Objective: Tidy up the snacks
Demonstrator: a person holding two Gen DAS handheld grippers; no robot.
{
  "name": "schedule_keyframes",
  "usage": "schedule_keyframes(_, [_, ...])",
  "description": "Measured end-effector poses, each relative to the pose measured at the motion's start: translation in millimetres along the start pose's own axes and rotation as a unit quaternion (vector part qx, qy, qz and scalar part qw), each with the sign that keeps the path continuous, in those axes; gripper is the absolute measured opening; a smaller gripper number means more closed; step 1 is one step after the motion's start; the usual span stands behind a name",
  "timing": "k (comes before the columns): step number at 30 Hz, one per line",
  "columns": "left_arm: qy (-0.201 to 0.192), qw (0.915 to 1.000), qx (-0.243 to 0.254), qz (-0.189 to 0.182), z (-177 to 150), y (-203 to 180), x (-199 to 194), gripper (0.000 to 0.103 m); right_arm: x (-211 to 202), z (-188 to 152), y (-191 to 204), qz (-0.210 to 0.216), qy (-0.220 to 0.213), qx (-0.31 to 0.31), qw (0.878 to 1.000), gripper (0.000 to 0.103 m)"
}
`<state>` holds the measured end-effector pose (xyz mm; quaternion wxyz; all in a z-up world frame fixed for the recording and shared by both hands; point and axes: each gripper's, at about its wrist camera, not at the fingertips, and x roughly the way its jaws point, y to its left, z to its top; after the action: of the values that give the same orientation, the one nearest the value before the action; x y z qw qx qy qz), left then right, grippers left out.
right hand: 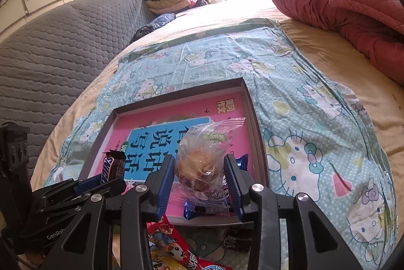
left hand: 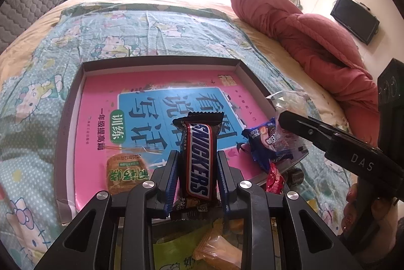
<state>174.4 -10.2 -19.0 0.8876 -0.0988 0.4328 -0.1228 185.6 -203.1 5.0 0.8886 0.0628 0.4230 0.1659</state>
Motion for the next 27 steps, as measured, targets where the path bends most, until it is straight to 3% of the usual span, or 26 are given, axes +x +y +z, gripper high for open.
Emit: schedule_keyframes(27, [0.021, 0.9997, 0.009, 0.002, -2, 0, 13, 0.029, 30, -17, 29, 0.024, 0.059, -0.047, 0.997, 0.041])
